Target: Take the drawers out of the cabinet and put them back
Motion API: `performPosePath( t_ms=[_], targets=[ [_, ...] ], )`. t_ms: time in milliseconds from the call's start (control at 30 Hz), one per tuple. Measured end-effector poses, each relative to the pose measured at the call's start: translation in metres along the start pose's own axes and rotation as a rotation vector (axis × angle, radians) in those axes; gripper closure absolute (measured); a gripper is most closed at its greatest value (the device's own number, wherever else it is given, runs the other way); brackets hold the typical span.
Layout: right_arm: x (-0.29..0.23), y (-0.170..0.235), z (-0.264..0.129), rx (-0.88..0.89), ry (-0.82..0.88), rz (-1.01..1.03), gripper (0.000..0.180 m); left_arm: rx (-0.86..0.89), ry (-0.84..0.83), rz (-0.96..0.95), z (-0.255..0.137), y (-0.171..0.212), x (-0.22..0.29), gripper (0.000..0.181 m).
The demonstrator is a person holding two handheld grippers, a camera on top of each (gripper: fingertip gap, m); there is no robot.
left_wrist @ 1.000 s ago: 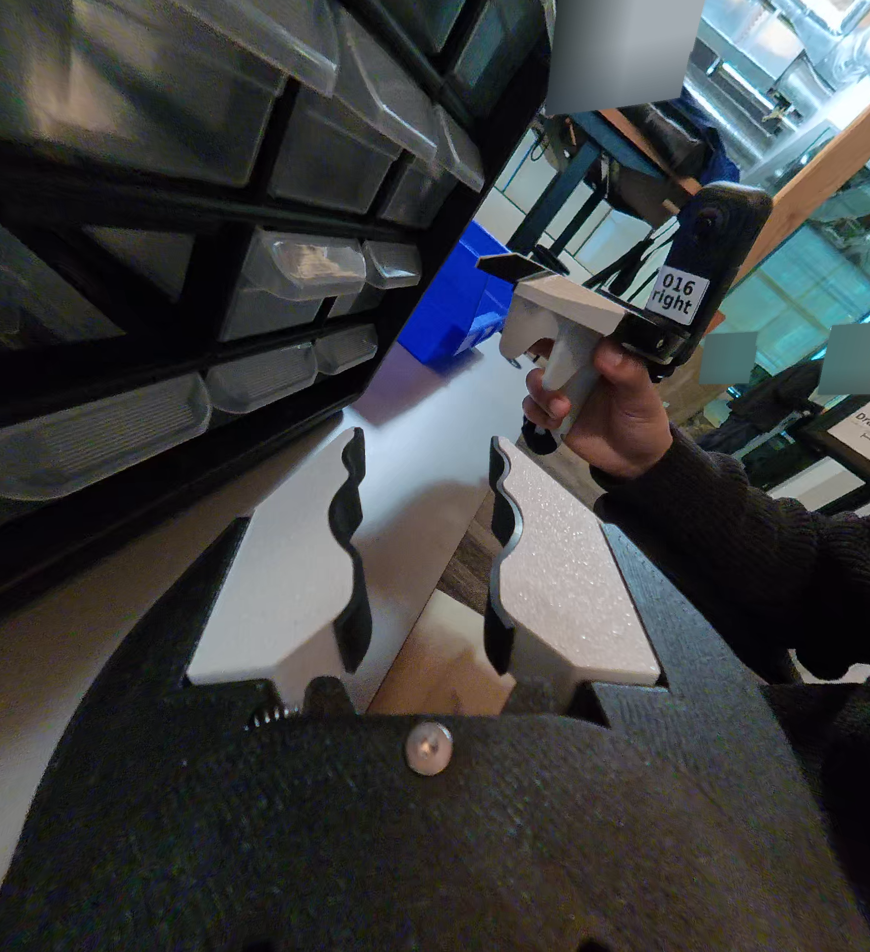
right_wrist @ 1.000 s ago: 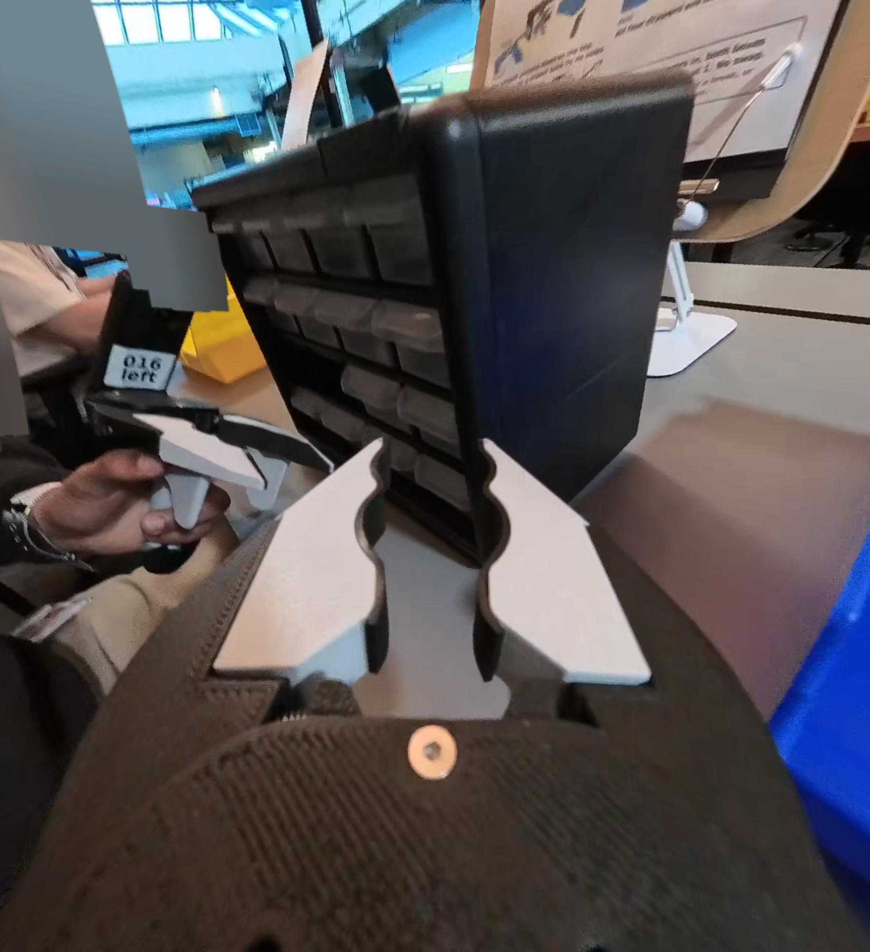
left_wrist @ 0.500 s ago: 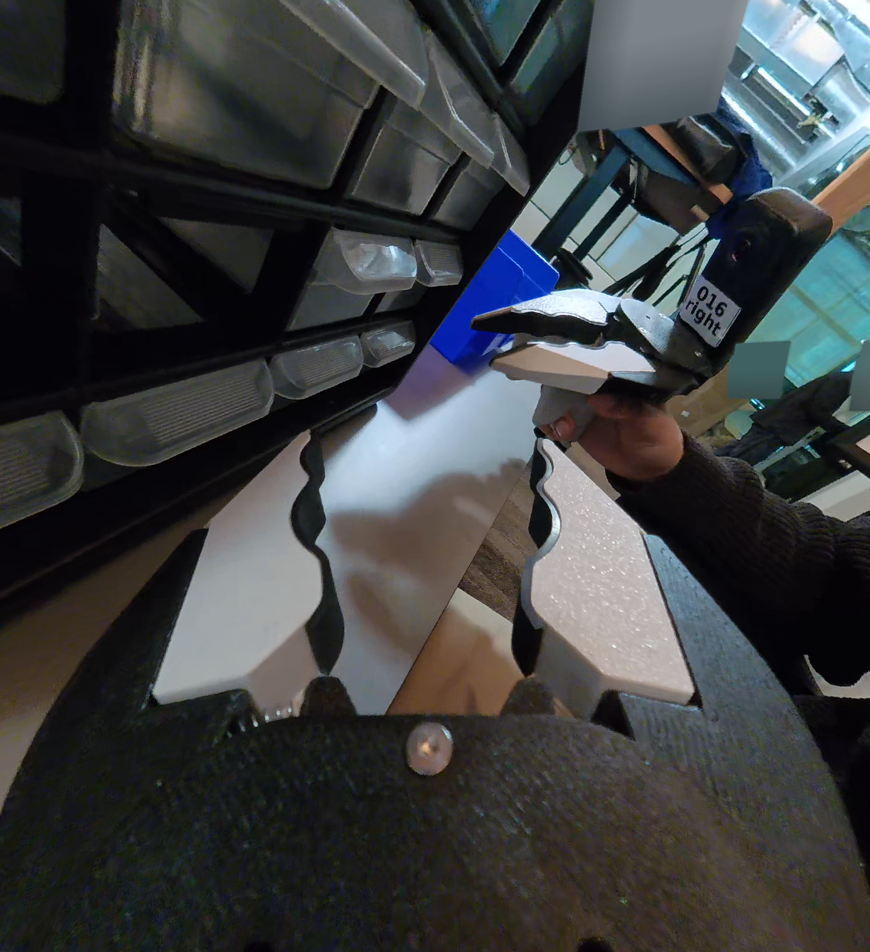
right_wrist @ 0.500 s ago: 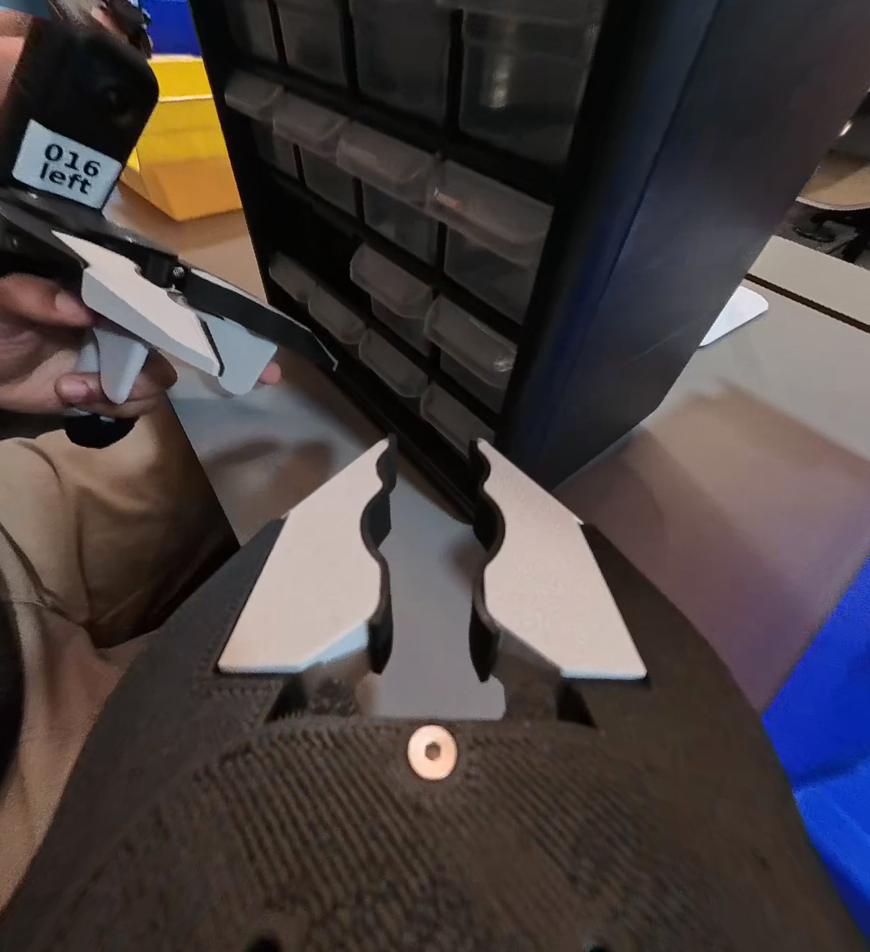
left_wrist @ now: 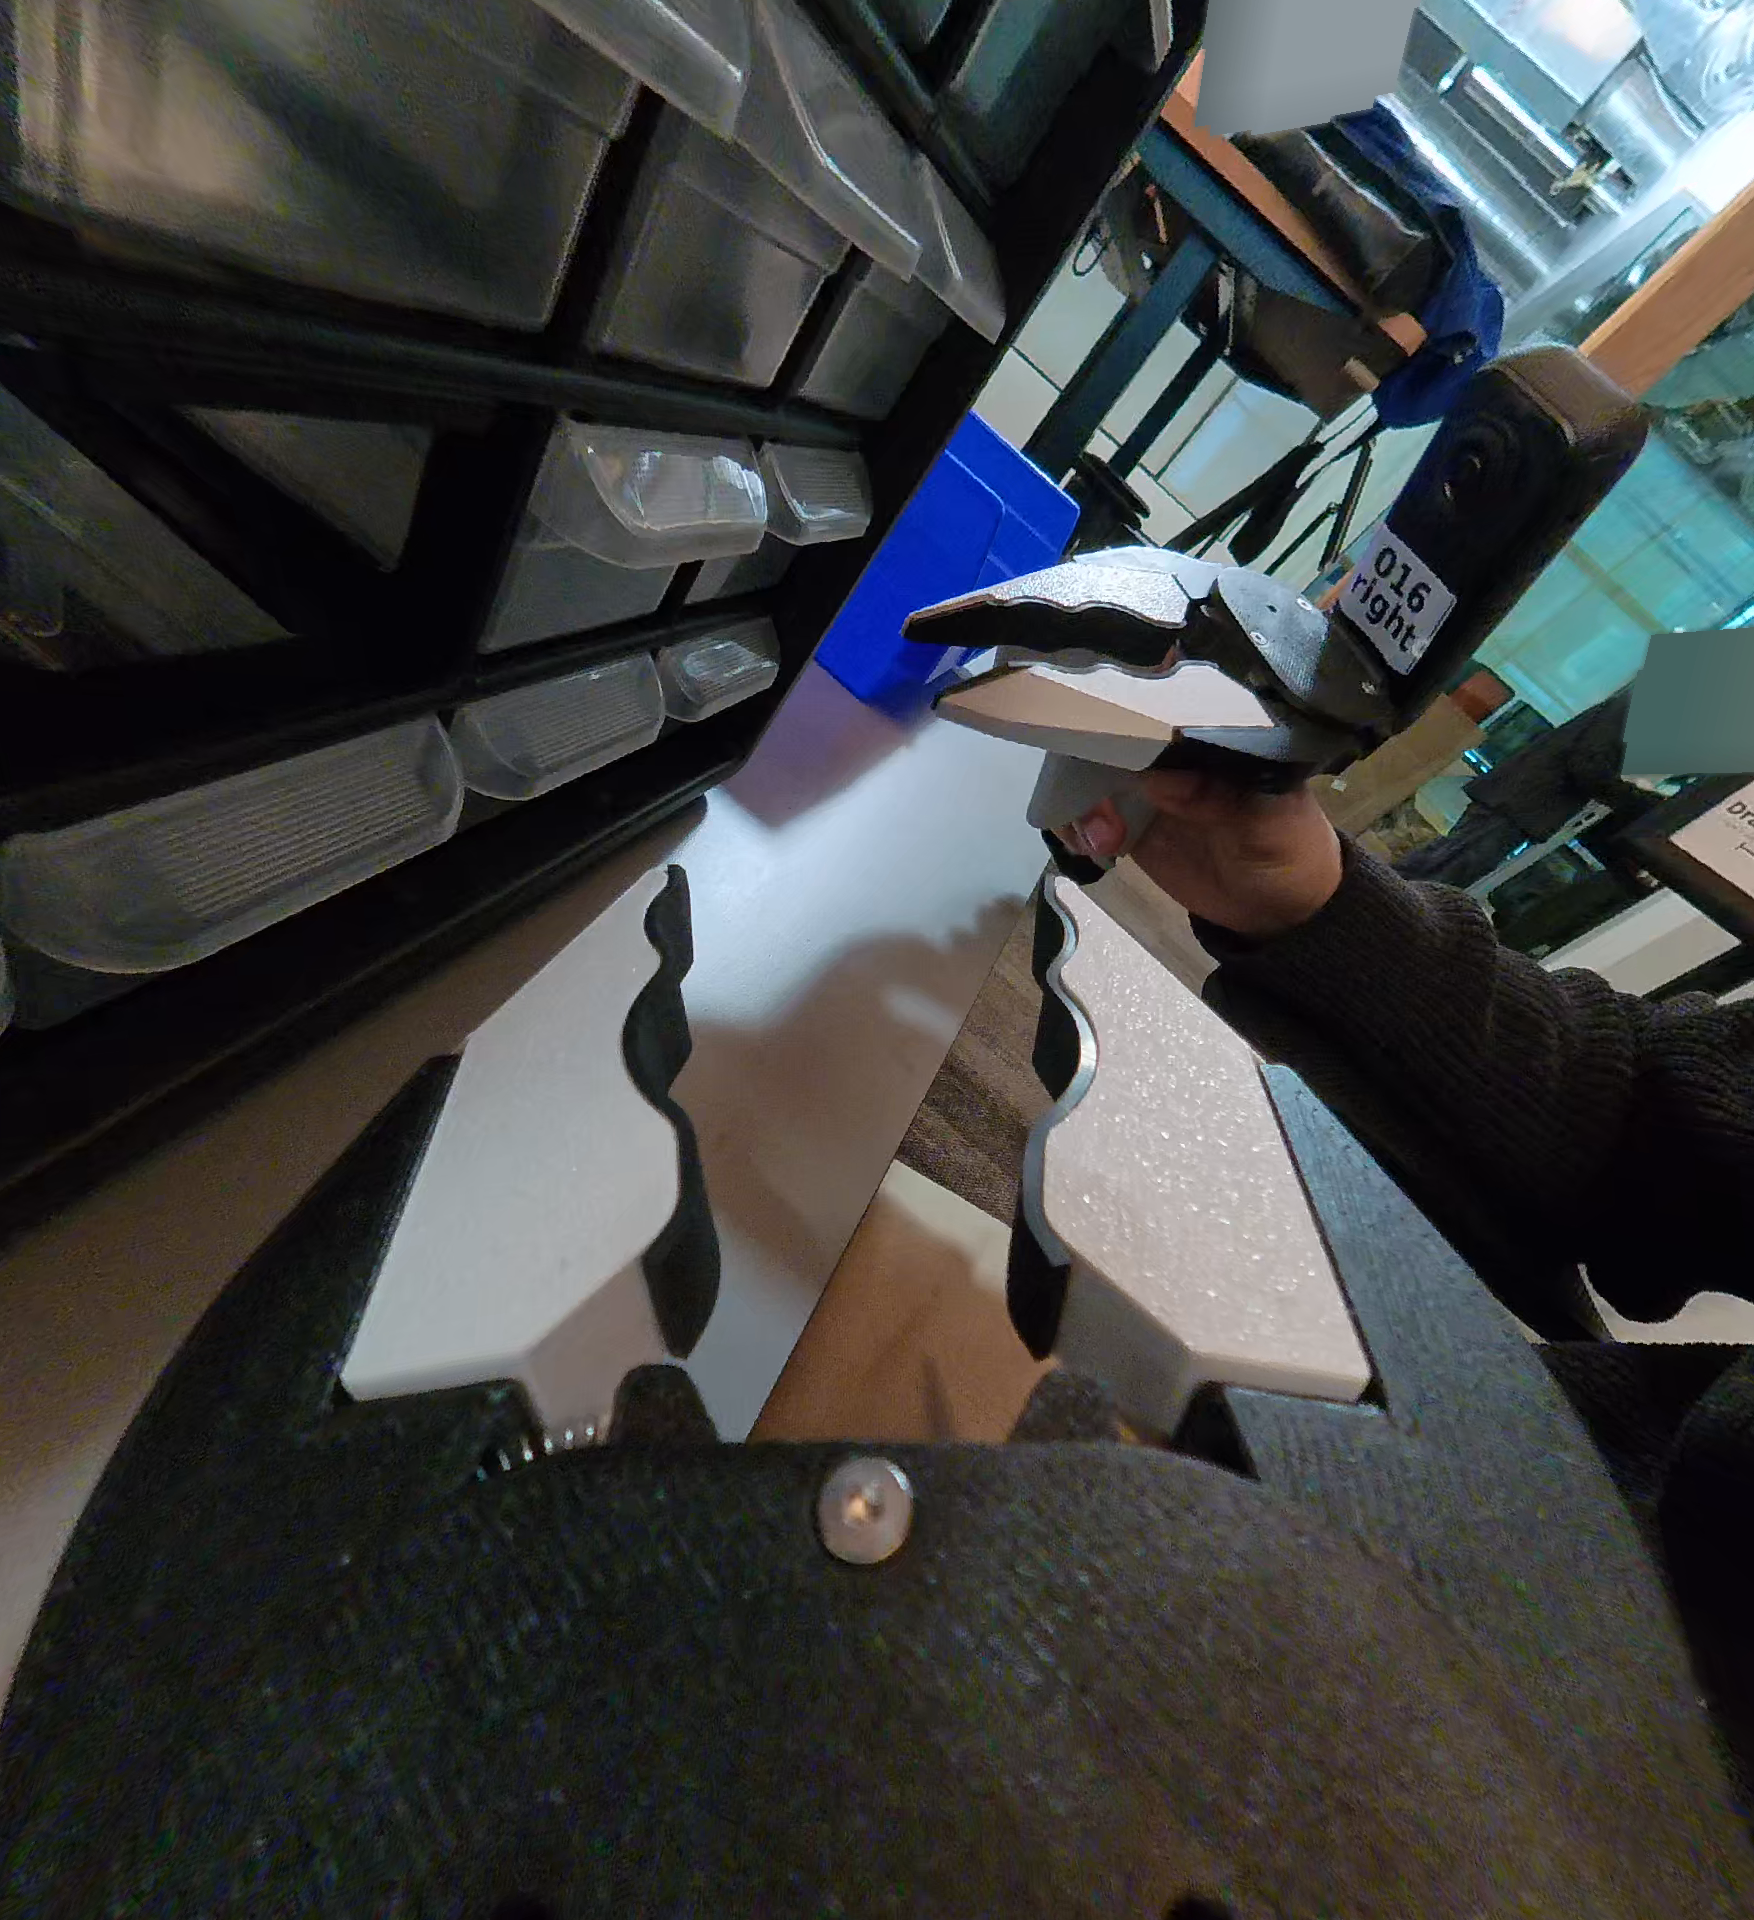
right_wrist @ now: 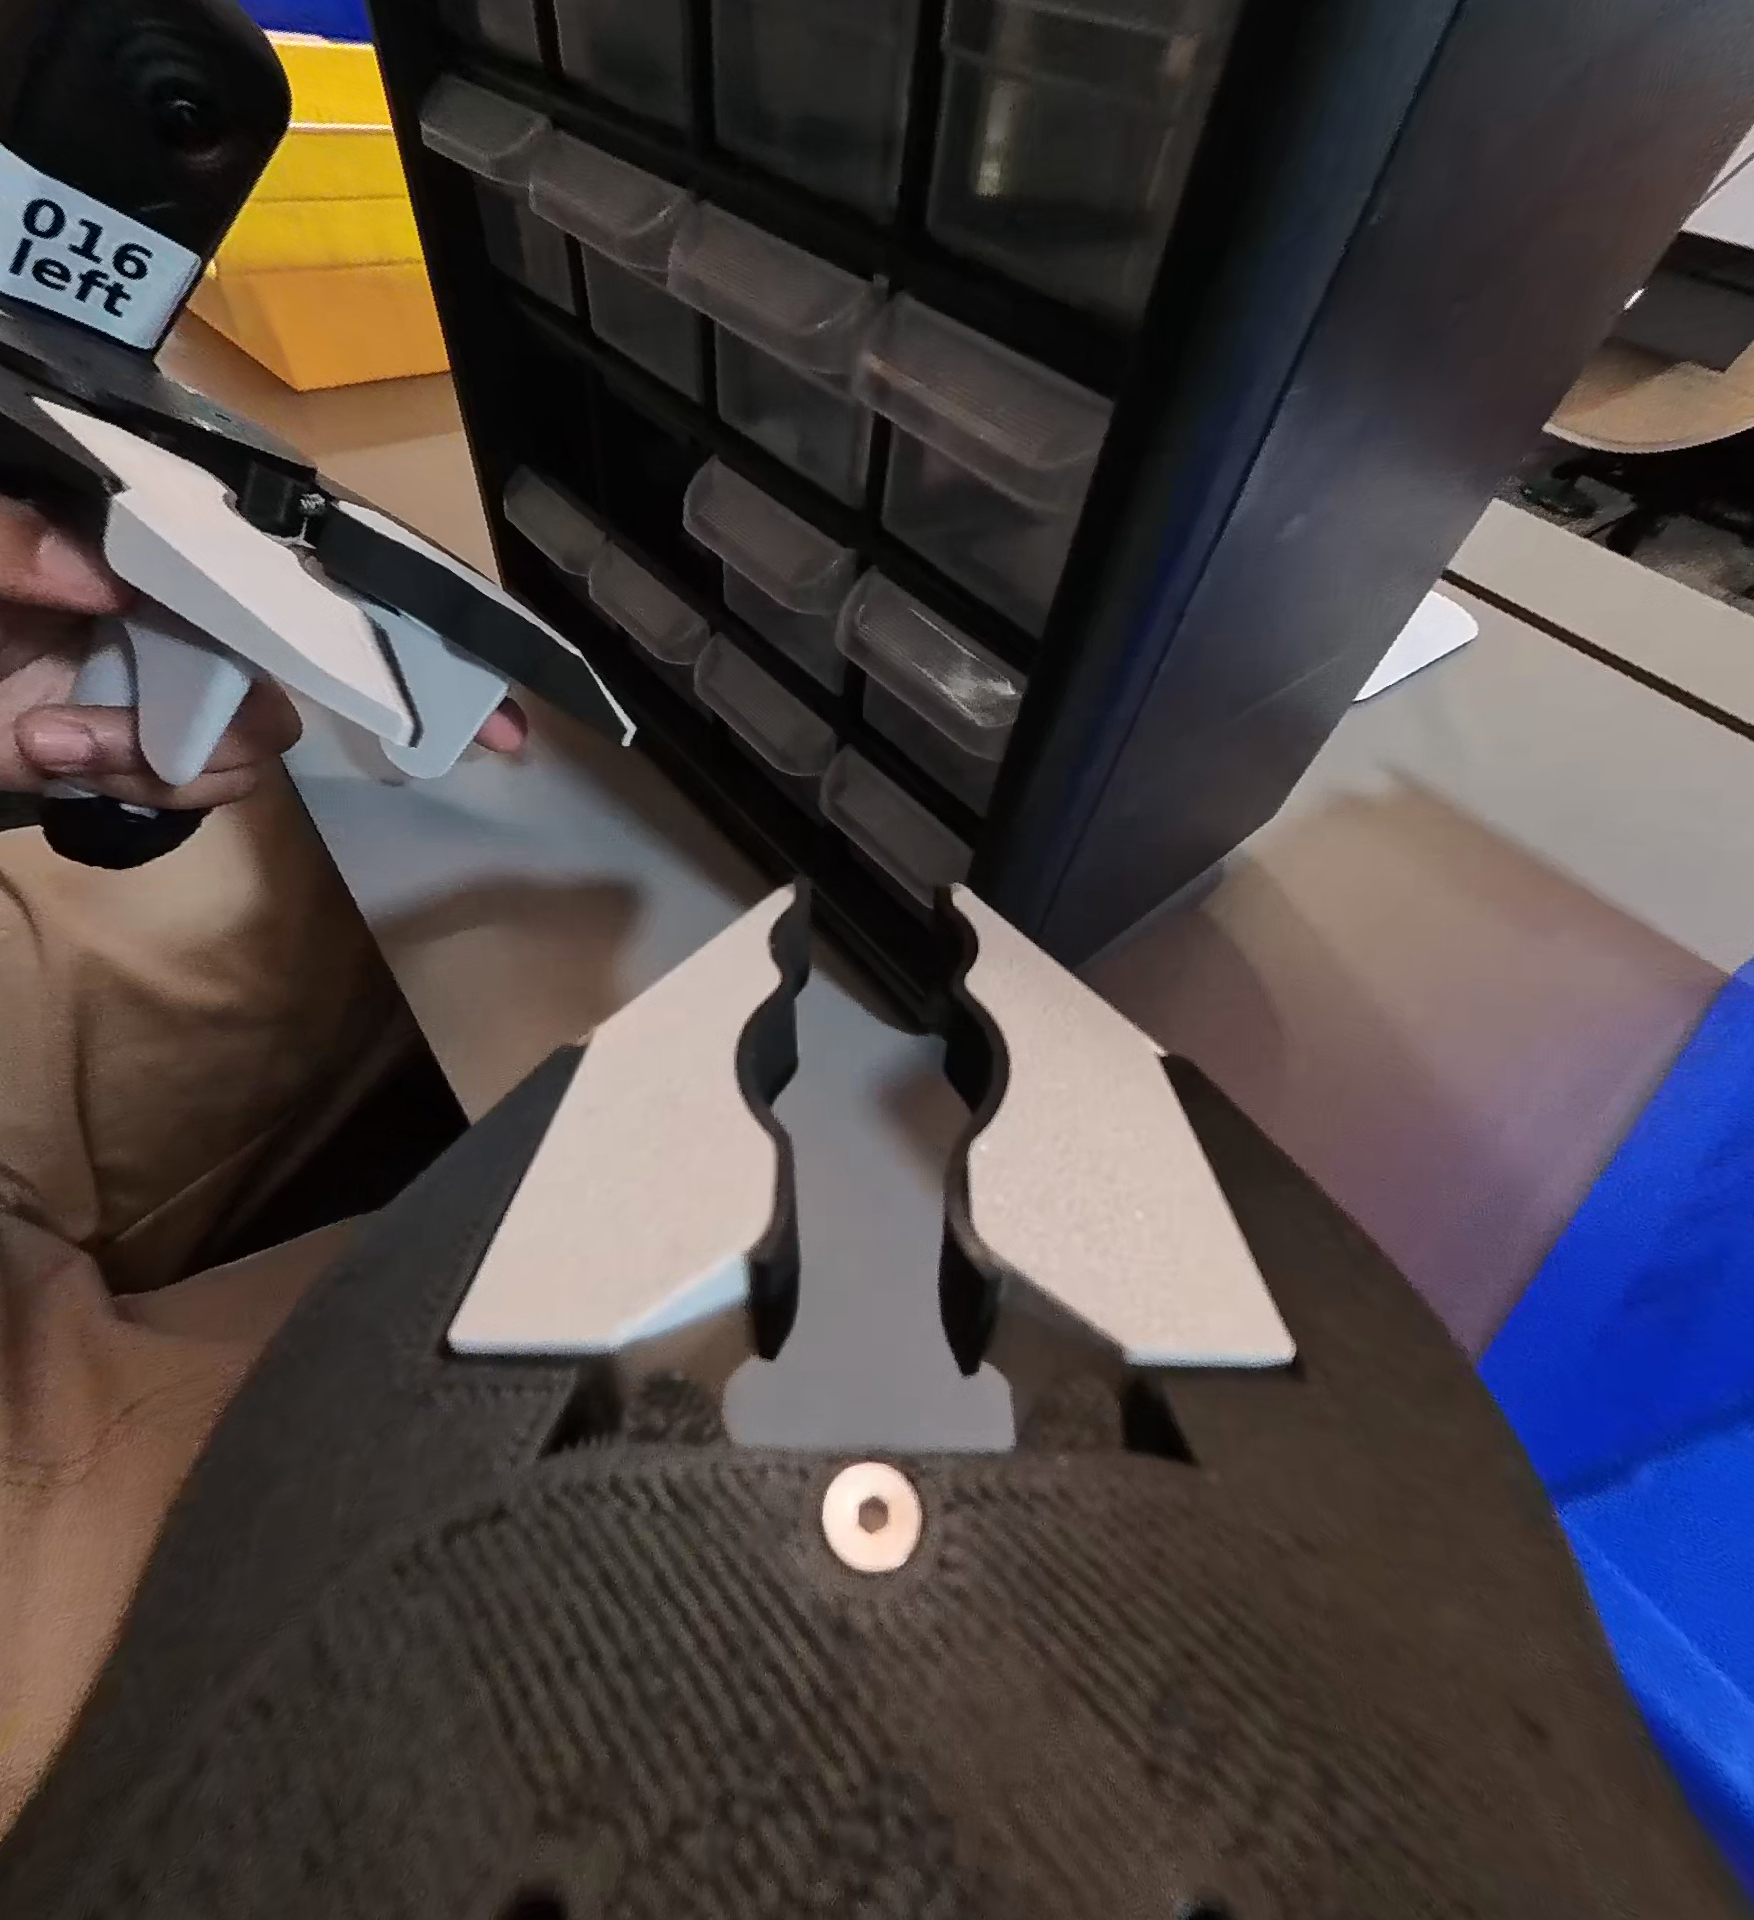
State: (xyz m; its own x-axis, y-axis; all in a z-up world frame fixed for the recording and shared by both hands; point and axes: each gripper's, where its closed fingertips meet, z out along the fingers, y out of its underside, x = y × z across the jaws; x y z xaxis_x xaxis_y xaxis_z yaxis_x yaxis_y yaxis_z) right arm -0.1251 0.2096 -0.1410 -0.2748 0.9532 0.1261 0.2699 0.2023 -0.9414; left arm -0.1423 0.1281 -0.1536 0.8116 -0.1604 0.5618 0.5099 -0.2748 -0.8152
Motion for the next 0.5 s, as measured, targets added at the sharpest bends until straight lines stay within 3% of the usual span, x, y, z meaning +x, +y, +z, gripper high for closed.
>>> performPosePath(
  t_ms=[500],
  targets=[
    [0.0008,-0.0005,0.0065,-0.006,0.040,-0.093,0.160,0.017,-0.015,-0.014,-0.0055,-0.0018,-0.0034,0.117]
  ],
)
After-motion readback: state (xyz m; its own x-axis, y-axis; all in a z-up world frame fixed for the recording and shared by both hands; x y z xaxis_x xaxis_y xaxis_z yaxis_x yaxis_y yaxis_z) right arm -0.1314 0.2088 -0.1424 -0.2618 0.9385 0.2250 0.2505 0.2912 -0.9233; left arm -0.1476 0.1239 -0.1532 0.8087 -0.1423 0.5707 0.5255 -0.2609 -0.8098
